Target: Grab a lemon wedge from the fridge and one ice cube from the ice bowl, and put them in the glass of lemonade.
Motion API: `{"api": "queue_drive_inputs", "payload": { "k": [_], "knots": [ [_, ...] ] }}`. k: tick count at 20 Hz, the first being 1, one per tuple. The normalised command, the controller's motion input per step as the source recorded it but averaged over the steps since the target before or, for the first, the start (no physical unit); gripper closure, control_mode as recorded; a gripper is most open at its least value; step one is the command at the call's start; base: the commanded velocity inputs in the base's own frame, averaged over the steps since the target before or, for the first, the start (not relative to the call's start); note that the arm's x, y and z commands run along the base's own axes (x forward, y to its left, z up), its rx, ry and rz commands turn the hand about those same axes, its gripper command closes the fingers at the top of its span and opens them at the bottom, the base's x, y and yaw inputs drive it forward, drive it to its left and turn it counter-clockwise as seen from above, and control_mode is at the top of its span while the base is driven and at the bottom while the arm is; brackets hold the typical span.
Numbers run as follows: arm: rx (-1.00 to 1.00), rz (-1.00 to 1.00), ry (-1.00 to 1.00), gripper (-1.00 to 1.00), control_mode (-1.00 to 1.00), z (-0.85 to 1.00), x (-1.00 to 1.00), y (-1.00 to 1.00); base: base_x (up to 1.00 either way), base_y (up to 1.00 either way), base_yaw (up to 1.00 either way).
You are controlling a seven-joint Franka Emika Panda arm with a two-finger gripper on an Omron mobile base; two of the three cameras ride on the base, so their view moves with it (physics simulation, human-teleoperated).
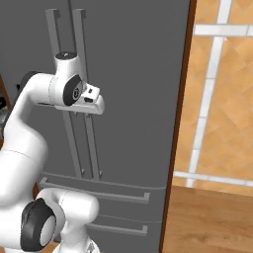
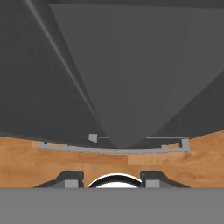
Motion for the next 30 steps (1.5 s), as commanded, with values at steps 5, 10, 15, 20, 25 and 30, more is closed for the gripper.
{"api": "queue_drive_inputs", "payload": {
  "k": [5,10,15,20,25,30],
  "knots": [
    [0.00,0.00,0.05,-1.00,-1.00,-0.04,-0.04,-0.02,0.00,0.00,0.00],
    [0.02,0.00,0.03,-1.00,-1.00,-0.03,-0.84,-0.10,0.00,0.00,0.00],
    [0.02,0.00,0.06,-1.00,-1.00,-0.03,-0.55,-0.01,0.00,0.00,0.00],
    [0.02,0.00,0.02,-1.00,1.00,-0.25,-0.46,-0.04,-0.16,0.12,0.00],
    [0.00,0.00,0.00,-1.00,1.00,0.00,0.00,0.00,-0.15,1.00,0.00],
    [0.00,0.00,0.00,-1.00,1.00,0.00,0.00,0.00,0.74,0.98,-0.03]
  ]
}}
